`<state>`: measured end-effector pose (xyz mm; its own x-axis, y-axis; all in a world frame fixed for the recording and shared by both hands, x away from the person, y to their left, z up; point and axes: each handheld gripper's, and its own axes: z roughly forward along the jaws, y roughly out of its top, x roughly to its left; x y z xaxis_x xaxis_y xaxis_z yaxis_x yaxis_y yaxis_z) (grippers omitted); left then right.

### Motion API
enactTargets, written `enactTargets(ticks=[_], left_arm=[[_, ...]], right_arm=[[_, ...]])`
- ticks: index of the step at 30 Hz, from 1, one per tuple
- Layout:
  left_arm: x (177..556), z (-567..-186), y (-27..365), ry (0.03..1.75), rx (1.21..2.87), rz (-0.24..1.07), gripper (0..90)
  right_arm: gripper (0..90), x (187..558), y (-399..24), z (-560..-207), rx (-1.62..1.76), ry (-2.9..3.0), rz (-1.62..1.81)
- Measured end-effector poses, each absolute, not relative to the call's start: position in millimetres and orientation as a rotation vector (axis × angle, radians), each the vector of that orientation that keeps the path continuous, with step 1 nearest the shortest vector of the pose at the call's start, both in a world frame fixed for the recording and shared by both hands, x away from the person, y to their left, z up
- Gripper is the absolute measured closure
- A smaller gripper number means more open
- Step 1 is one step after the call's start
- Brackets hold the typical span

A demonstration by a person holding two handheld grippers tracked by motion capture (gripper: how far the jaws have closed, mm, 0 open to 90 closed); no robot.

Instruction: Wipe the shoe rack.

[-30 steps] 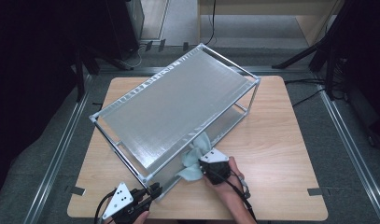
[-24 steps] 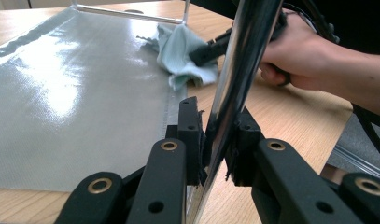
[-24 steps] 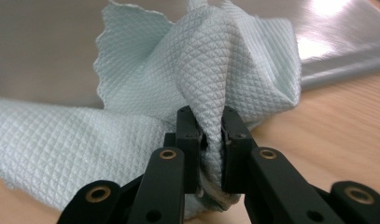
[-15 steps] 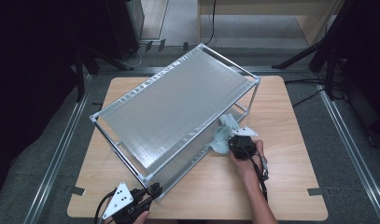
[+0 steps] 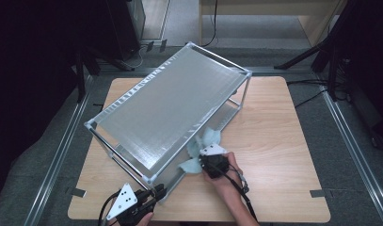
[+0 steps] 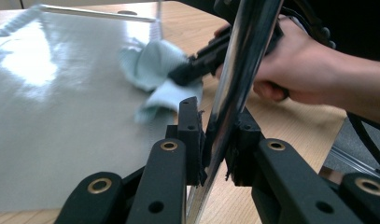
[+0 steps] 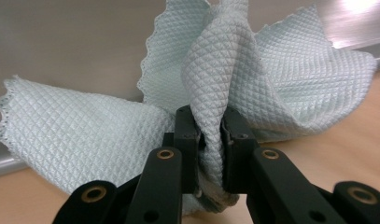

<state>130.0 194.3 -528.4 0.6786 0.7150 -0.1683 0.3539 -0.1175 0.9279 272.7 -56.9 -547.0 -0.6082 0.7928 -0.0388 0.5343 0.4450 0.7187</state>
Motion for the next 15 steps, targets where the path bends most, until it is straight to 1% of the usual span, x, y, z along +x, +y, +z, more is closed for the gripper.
enactTargets(ticks=[4, 8, 11, 15], left_arm=[[130.4, -528.5, 193.8, 0.863, 1.724, 0.384, 78.5], [130.8, -528.8, 193.6, 0.863, 1.724, 0.382, 78.5], [131.1, -528.8, 192.7, 0.862, 1.723, 0.381, 78.5], [131.6, -528.9, 191.8, 0.858, 1.724, 0.380, 78.5]], right_arm=[[78.4, 251.2, -36.6, -546.0, 1.020, 2.423, 1.020], [78.7, 241.1, -31.1, -546.1, 0.961, 2.462, 1.048], [78.8, 249.9, -39.9, -547.4, 1.004, 2.430, 1.027], [79.2, 271.8, -62.9, -547.0, 1.120, 2.330, 0.971]])
